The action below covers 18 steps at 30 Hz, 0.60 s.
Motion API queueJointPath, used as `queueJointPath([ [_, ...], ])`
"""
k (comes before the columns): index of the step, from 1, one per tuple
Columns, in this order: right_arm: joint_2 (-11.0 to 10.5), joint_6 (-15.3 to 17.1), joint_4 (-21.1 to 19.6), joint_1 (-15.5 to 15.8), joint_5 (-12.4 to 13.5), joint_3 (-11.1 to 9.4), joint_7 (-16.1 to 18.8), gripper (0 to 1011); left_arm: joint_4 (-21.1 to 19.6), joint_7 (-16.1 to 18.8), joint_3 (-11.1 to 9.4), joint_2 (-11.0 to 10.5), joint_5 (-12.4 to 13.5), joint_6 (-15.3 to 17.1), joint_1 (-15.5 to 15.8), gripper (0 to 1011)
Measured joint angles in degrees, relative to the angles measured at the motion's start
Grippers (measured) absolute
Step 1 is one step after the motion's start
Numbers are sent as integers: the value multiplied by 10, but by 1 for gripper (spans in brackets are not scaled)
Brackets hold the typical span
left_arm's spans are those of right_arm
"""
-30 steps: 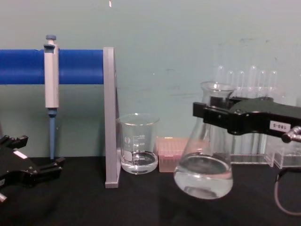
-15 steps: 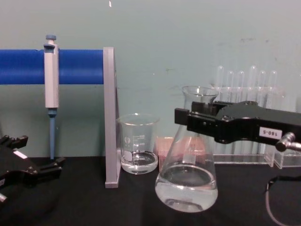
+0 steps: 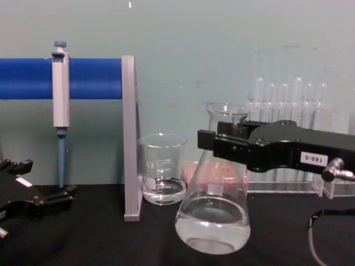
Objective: Grasp the erlenmeyer flask with one hand, shake it three times, then place it back.
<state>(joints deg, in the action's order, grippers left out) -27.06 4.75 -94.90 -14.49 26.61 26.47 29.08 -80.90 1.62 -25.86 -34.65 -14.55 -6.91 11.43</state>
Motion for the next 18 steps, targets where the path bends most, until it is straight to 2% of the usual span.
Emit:
queueJointPath([
  [8, 1, -2, 9, -2, -2, -6, -24, 456, 0, 0, 0, 0, 0, 0, 0, 1001],
  [18, 8, -2, 21, 3, -22, -36, -70, 456, 0, 0, 0, 0, 0, 0, 0, 1001],
])
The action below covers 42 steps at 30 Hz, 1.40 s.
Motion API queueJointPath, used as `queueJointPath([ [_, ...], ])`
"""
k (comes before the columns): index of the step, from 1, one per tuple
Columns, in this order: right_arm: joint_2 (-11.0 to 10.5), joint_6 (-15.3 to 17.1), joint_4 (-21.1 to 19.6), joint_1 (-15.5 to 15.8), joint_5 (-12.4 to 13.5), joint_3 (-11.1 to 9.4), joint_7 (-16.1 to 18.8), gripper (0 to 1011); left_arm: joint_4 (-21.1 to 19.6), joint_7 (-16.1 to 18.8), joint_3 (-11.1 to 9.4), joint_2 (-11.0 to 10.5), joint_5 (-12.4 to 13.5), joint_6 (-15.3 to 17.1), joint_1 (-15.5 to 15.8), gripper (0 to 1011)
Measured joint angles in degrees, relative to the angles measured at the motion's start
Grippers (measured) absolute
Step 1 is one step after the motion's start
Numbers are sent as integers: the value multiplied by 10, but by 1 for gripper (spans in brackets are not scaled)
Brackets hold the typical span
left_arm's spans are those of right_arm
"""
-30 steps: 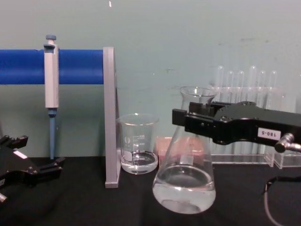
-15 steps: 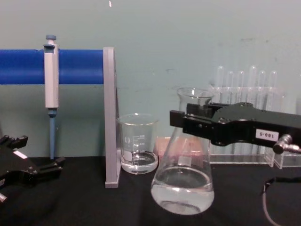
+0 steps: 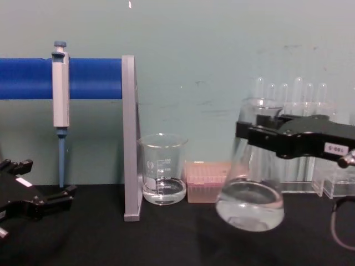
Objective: Grasp the erlenmeyer flask with one hand, shake it three times, then place it back.
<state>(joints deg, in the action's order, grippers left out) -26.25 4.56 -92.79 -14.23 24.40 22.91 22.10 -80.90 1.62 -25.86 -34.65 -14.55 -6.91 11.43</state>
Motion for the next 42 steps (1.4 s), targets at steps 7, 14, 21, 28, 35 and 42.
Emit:
queueJointPath([
  [7, 3, 3, 2, 8, -11, -22, -19, 456, 0, 0, 0, 0, 0, 0, 0, 1001],
  [14, 8, 7, 2, 16, -22, -41, -34, 456, 0, 0, 0, 0, 0, 0, 0, 1000],
  [21, 13, 11, 2, 21, -31, -56, -40, 456, 0, 0, 0, 0, 0, 0, 0, 1001],
  [28, 19, 14, 2, 24, -38, -63, -39, 456, 0, 0, 0, 0, 0, 0, 0, 1001],
  [35, 24, 15, 2, 23, -41, -61, -30, 456, 0, 0, 0, 0, 0, 0, 0, 1001],
  [42, 25, 17, 2, 20, -40, -51, -11, 456, 0, 0, 0, 0, 0, 0, 0, 1001],
])
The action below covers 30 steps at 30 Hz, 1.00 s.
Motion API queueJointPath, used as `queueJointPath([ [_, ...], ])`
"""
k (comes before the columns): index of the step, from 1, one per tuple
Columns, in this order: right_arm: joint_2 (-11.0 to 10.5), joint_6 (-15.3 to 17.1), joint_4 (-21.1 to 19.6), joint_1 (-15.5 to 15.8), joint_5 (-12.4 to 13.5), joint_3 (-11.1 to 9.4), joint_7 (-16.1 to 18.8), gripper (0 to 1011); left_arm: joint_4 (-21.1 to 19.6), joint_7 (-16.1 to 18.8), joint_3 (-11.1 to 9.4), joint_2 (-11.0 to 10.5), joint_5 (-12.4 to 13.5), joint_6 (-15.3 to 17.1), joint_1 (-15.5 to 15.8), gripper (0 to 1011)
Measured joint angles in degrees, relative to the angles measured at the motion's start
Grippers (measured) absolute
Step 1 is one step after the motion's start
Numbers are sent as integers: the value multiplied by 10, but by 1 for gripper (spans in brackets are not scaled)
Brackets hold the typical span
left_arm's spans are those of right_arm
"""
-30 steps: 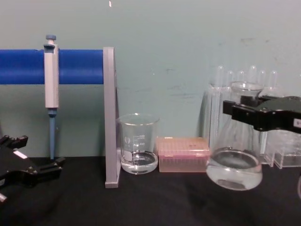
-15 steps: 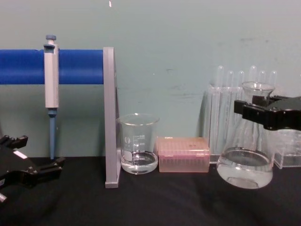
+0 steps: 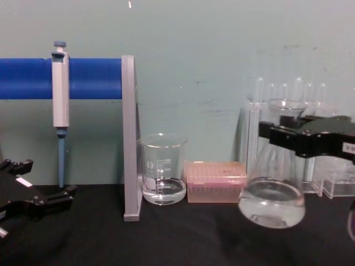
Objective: Grasp the erlenmeyer flask with one hand, shake it three times, then place it back.
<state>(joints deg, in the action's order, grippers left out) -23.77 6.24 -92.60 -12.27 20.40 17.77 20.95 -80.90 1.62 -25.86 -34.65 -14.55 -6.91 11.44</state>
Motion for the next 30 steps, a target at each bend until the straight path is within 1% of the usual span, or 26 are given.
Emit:
queueJointPath([
  [4, -1, 0, -2, -3, 5, 11, 16, 456, 0, 0, 0, 0, 0, 0, 0, 1001],
  [13, -7, -1, -4, -8, 16, 32, 41, 456, 0, 0, 0, 0, 0, 0, 0, 1001],
  [30, -34, -14, -9, -25, 46, 75, 98, 456, 0, 0, 0, 0, 0, 0, 0, 1001],
])
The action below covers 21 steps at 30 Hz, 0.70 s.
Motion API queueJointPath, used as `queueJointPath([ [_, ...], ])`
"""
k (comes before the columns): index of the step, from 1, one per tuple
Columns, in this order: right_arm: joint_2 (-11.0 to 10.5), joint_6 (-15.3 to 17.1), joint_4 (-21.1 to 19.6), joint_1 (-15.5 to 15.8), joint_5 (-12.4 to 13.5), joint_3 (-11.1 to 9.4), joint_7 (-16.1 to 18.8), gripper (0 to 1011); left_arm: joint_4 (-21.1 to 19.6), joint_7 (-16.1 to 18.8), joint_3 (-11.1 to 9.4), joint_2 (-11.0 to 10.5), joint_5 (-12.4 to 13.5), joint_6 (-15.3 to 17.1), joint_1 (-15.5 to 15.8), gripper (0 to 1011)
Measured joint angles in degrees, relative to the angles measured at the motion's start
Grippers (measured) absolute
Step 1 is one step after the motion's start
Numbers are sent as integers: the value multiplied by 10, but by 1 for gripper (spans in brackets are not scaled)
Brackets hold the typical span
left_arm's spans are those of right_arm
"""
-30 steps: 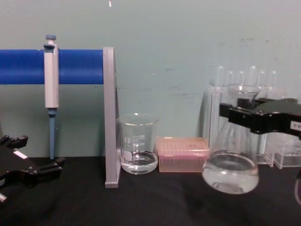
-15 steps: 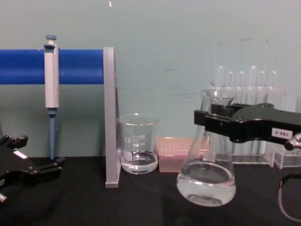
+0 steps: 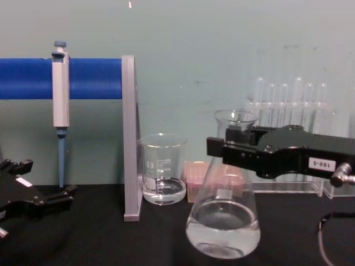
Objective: Grasp the erlenmeyer flask with one hand, shake it three times, then place it back.
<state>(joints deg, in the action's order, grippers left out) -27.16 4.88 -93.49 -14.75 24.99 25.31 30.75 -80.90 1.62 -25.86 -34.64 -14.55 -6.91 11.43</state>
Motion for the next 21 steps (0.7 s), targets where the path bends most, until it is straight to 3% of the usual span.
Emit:
queueJointPath([
  [21, -27, -19, -6, -15, 24, 42, 40, 456, 0, 0, 0, 0, 0, 0, 0, 1001],
])
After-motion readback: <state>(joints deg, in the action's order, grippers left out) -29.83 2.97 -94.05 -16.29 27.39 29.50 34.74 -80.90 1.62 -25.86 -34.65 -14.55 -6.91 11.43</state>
